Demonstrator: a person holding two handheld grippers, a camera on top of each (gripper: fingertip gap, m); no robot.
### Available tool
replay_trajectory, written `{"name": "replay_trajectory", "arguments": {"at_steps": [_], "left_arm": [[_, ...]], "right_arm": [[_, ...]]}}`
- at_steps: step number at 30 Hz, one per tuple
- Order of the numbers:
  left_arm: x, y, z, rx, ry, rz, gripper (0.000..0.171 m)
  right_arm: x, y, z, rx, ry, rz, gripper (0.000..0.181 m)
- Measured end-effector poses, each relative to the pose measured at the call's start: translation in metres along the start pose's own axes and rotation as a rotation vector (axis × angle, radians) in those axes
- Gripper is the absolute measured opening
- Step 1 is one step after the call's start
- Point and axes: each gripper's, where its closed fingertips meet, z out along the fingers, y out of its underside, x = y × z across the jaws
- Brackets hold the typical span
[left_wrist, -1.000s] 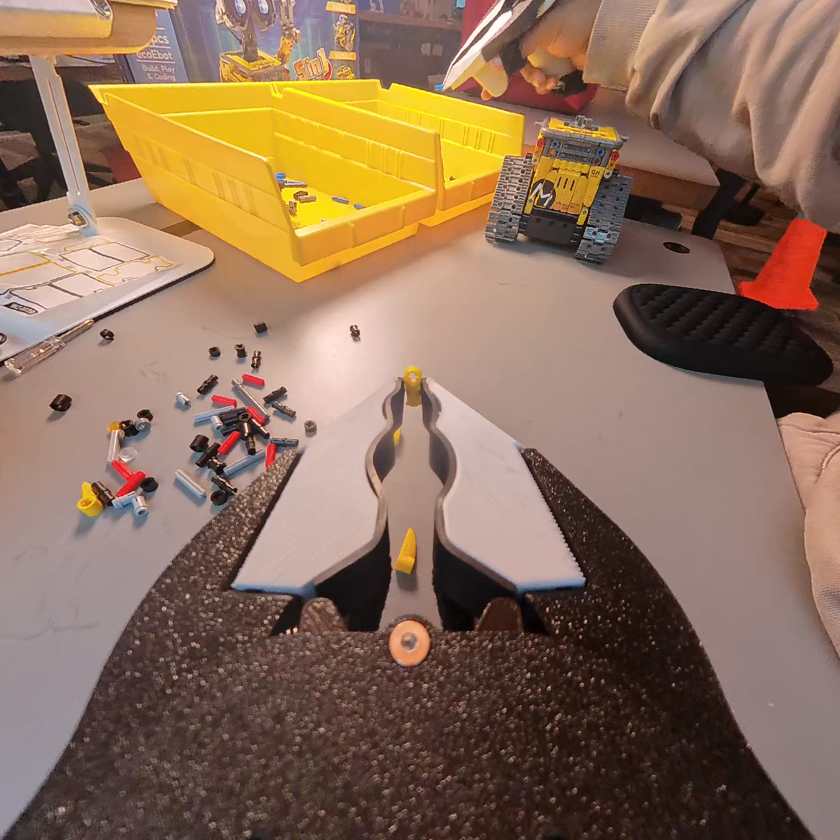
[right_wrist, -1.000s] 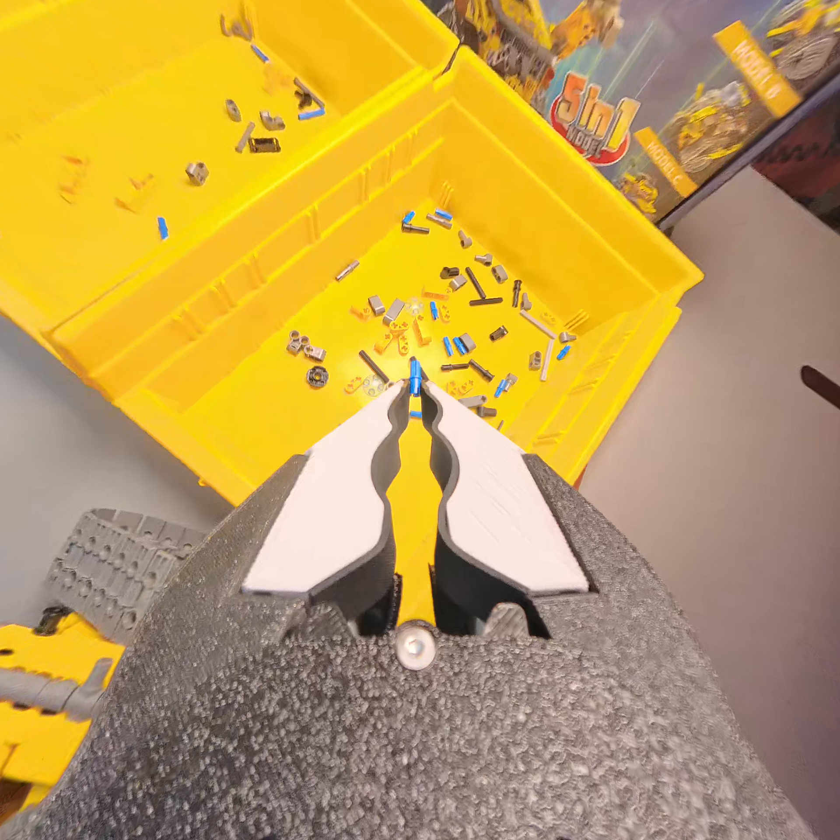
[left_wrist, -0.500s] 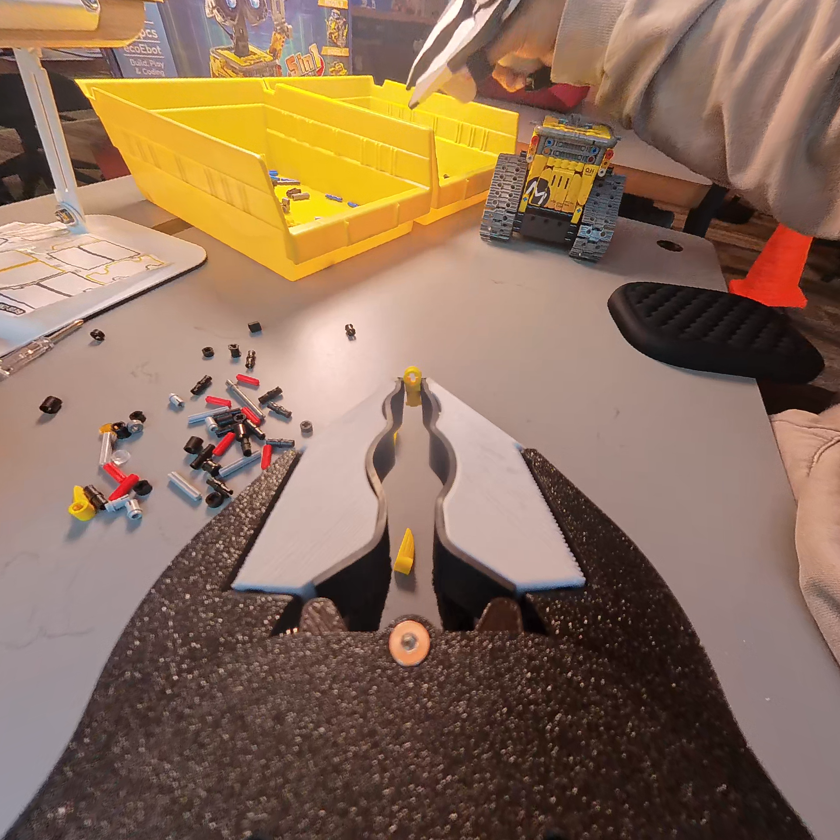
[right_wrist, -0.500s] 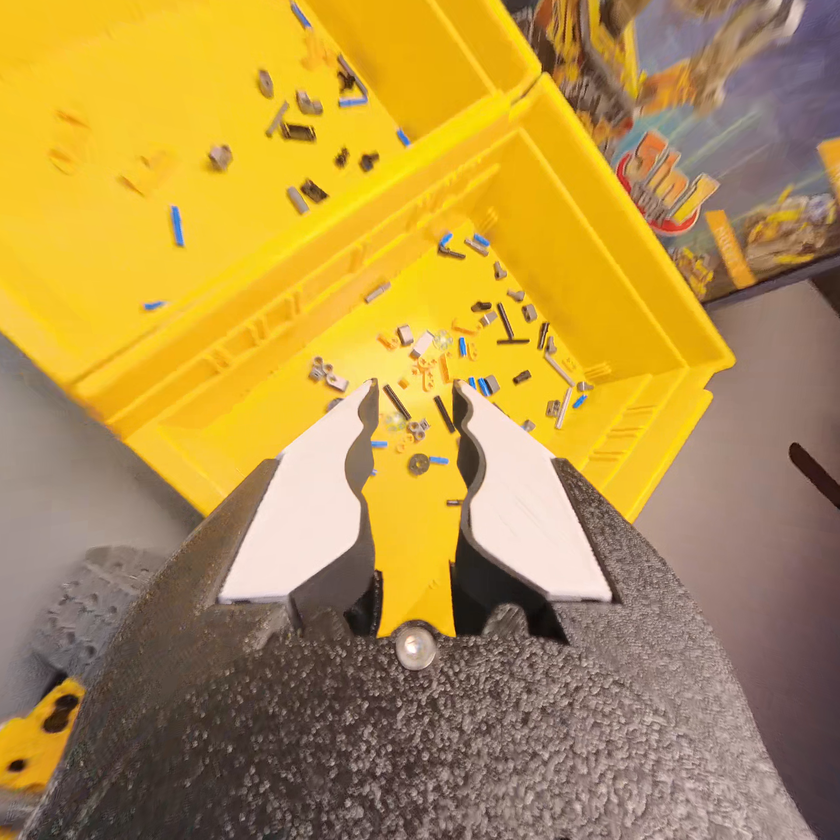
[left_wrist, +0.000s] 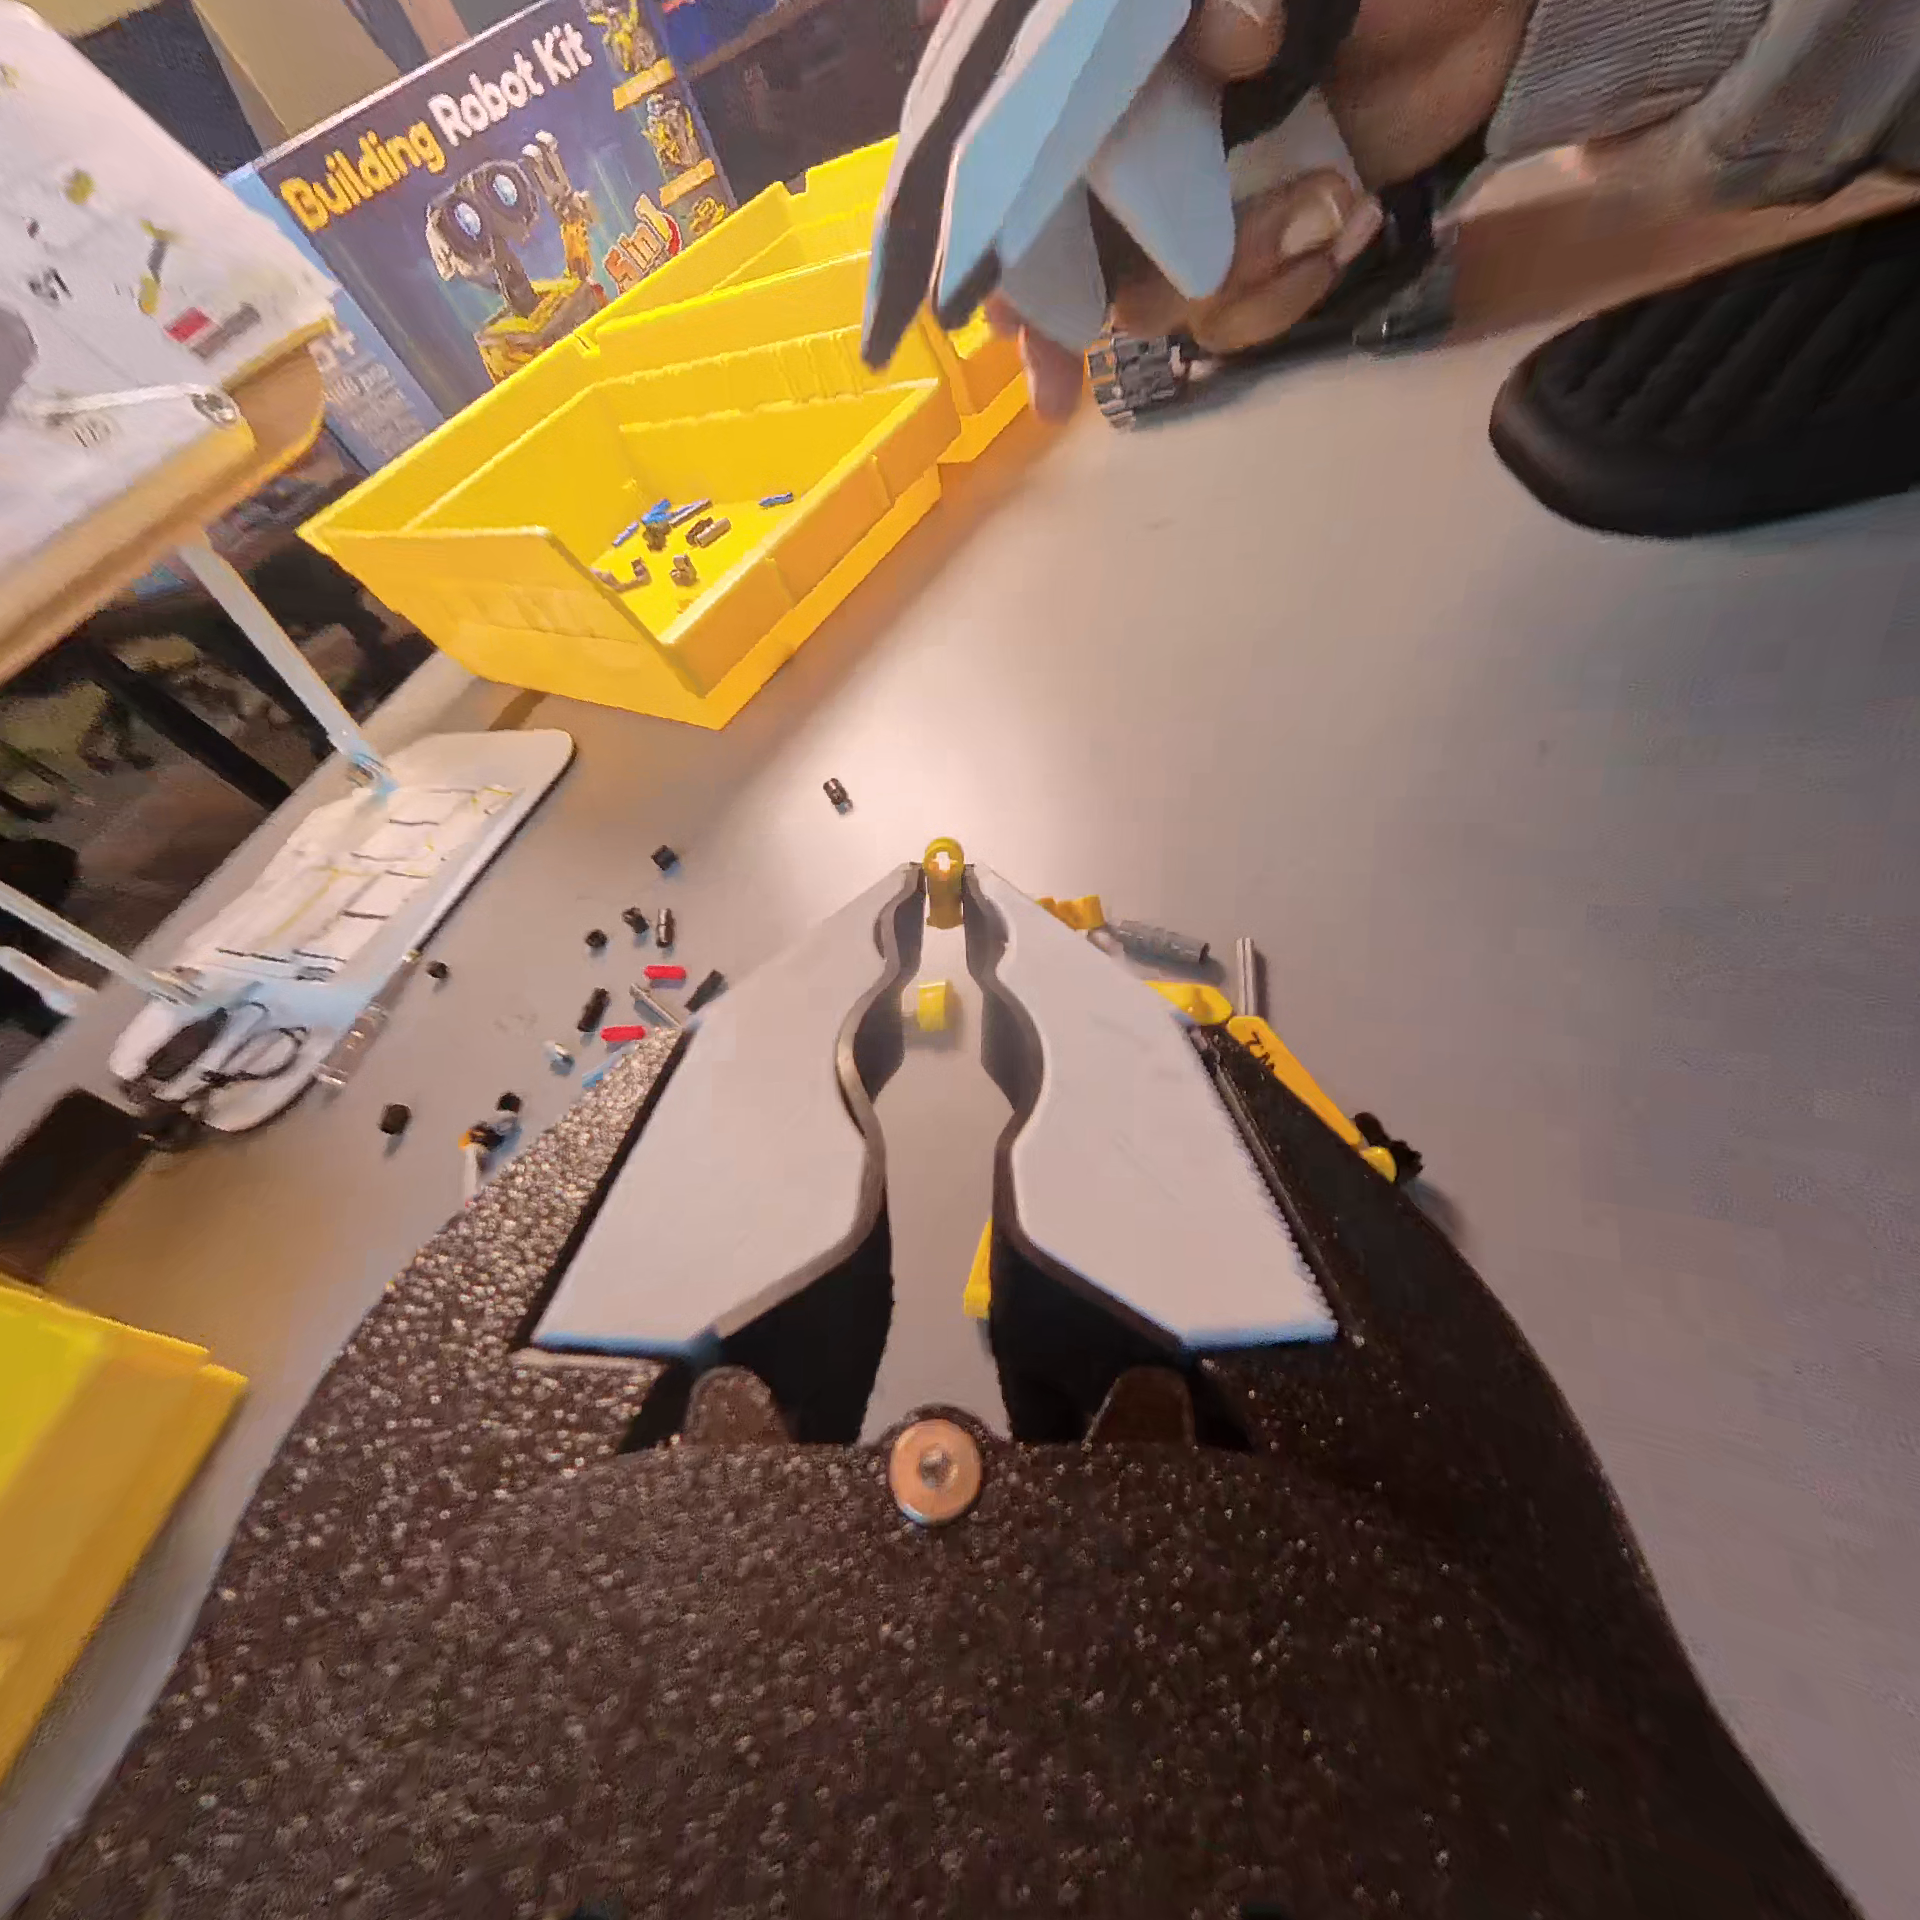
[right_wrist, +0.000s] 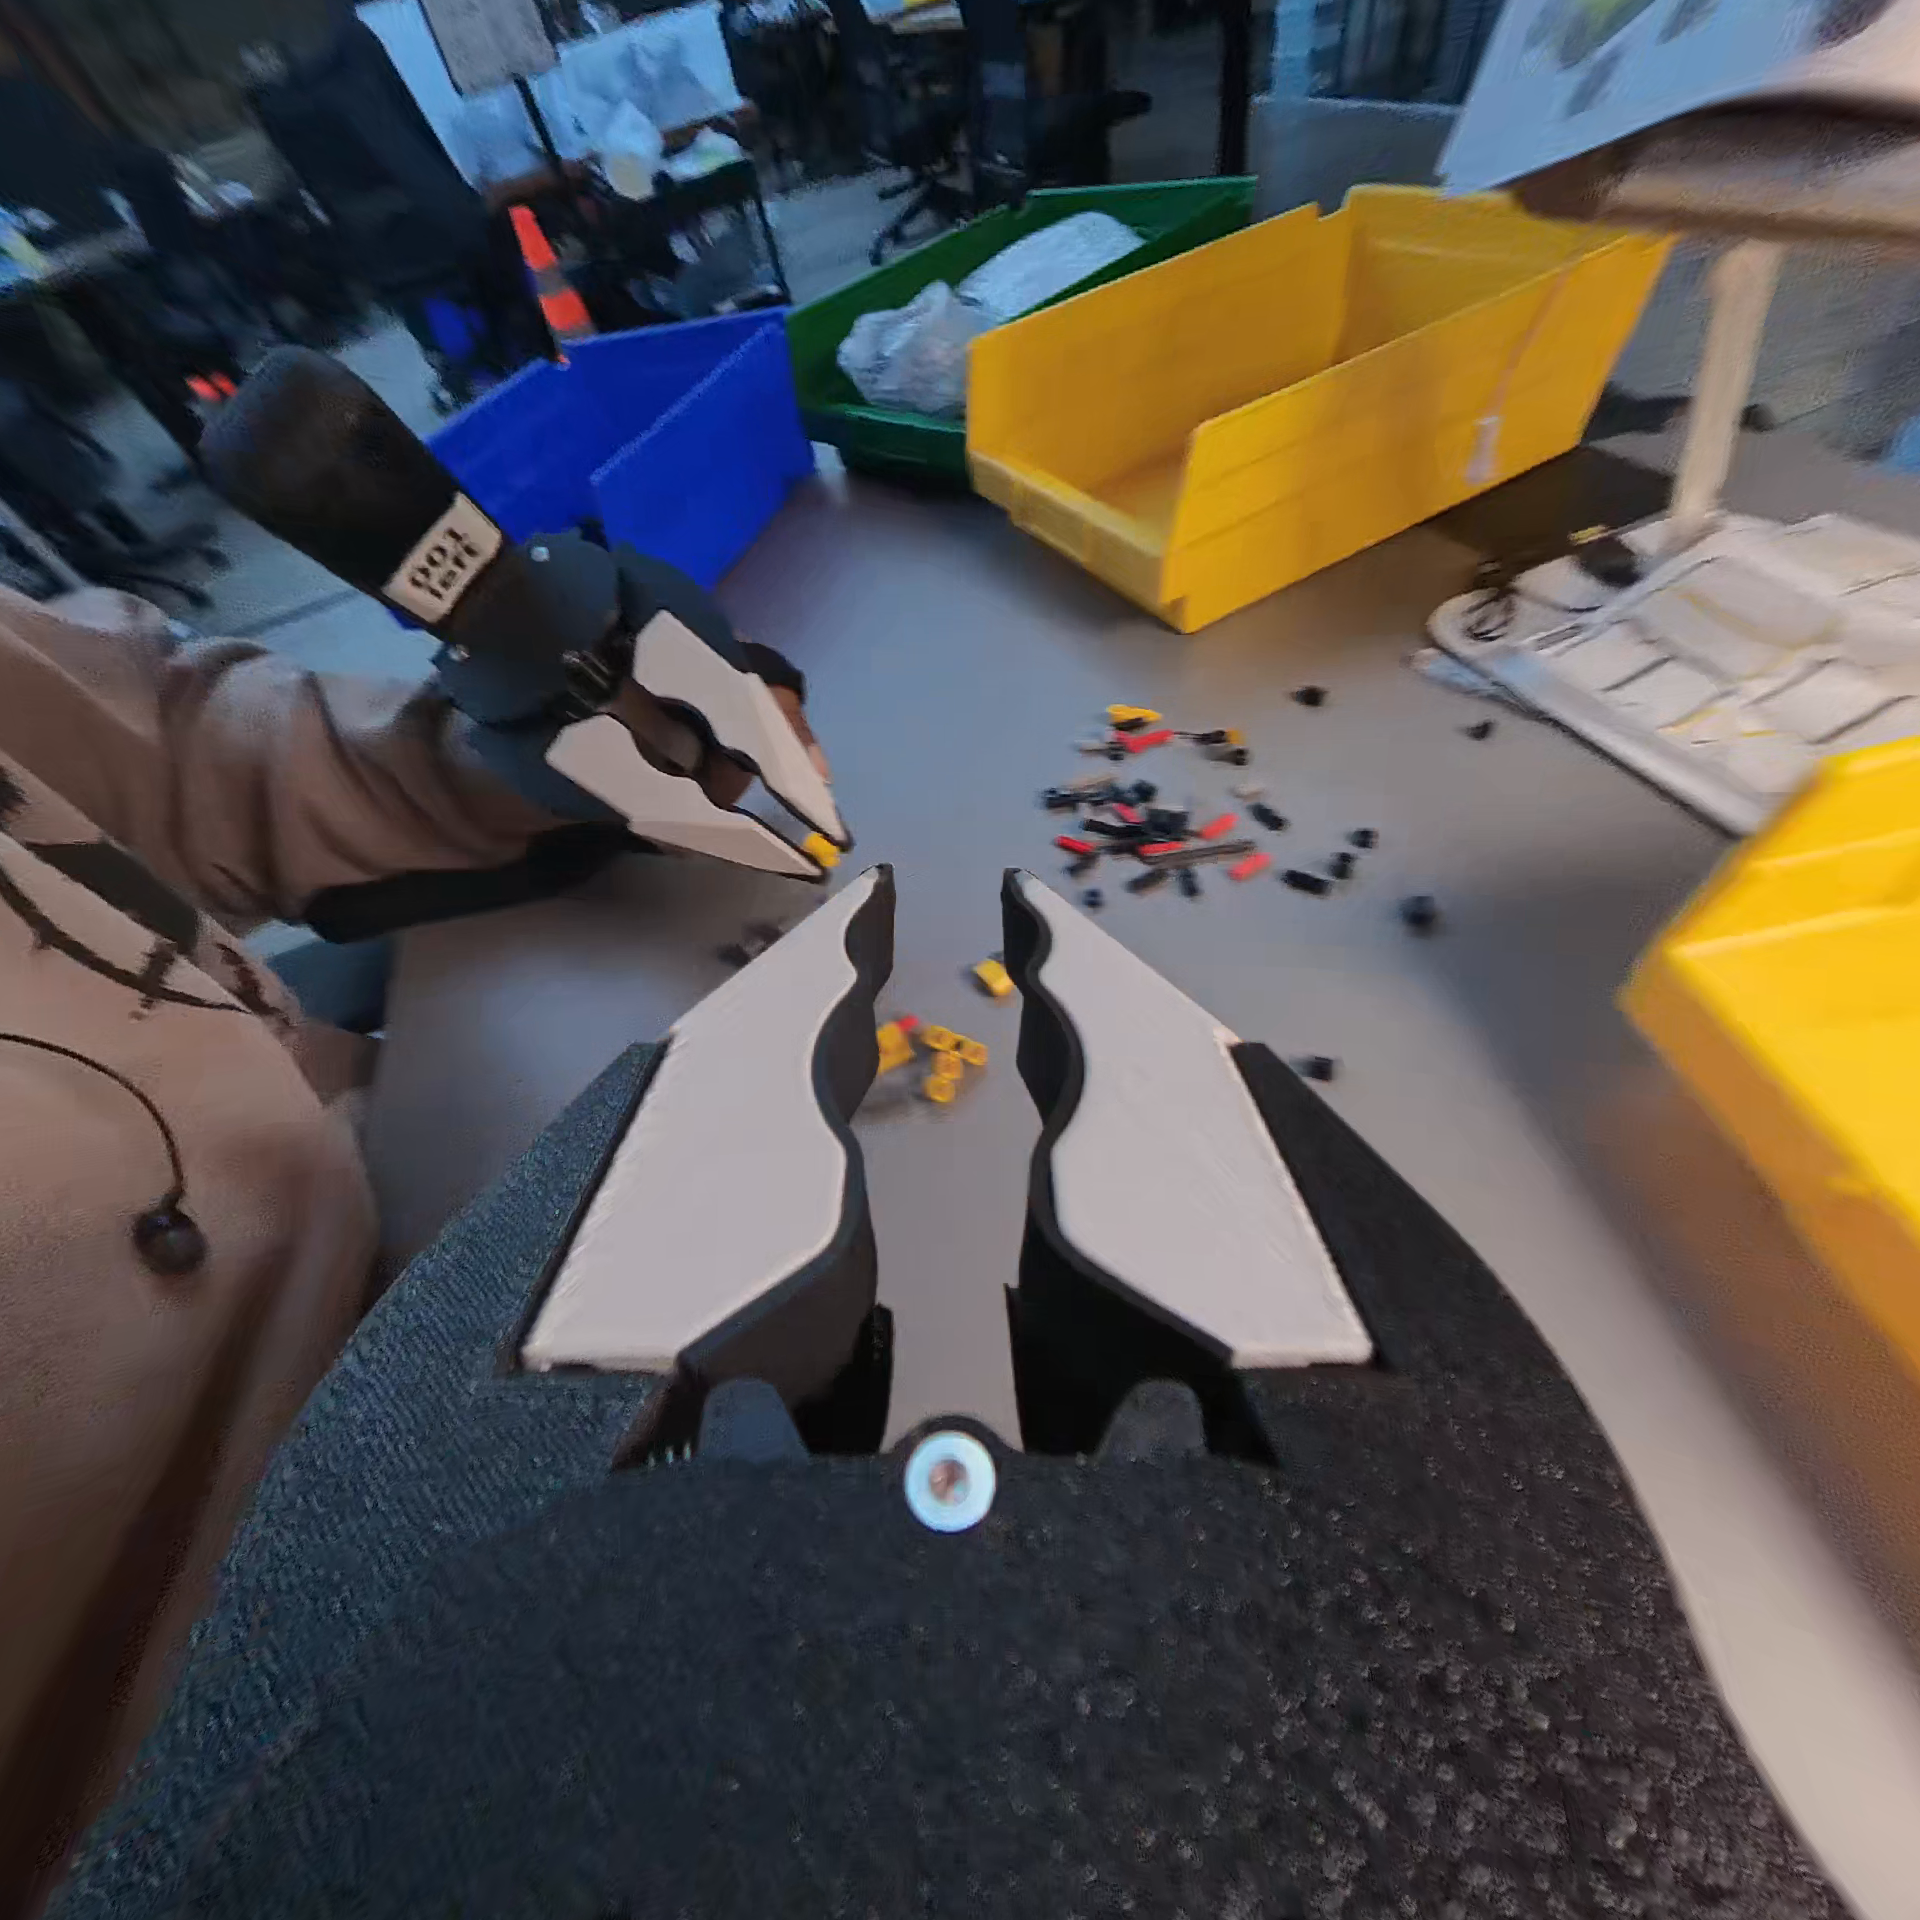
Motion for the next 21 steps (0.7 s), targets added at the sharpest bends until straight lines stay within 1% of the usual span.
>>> {"name": "replay_trajectory", "arguments": {"at_steps": [2,4,6,7,9,10,12,15,17,19,20,21], "left_arm": [[0.005,0.000,0.001,-0.023,-0.032,0.120,0.007],[0.007,0.000,0.002,-0.045,-0.062,0.208,0.007],[0.009,0.003,0.003,-0.066,-0.074,0.259,0.007],[0.009,0.003,0.003,-0.069,-0.080,0.276,0.007],[0.009,0.002,0.003,-0.074,-0.091,0.298,0.007],[0.010,0.002,0.002,-0.080,-0.094,0.312,0.007],[0.012,0.001,0.002,-0.085,-0.103,0.360,0.007],[0.013,0.000,0.001,-0.099,-0.125,0.416,0.006],[0.013,0.001,0.001,-0.107,-0.136,0.435,0.006],[0.014,0.001,0.001,-0.100,-0.125,0.421,0.007],[0.014,0.000,0.002,-0.090,-0.114,0.386,0.010],[0.014,0.000,0.002,-0.080,-0.090,0.326,0.018]], "right_arm": [[-0.022,0.017,0.032,0.027,-0.066,0.110,0.019],[-0.032,0.031,0.056,0.022,-0.083,0.171,0.026],[-0.038,0.038,0.070,0.016,-0.093,0.216,0.026],[-0.041,0.043,0.074,-0.008,-0.104,0.233,0.030],[-0.045,0.051,0.079,-0.047,-0.111,0.244,0.031],[-0.046,0.053,0.080,-0.051,-0.113,0.250,0.028],[-0.047,0.049,0.081,-0.019,-0.114,0.264,0.015],[-0.052,0.048,0.082,-0.029,-0.139,0.281,0.013],[-0.053,0.049,0.083,-0.034,-0.128,0.258,0.009],[-0.053,0.049,0.081,-0.047,-0.124,0.234,0.007],[-0.051,0.049,0.078,-0.051,-0.120,0.220,0.006],[-0.048,0.046,0.073,-0.048,-0.113,0.205,0.007]]}}
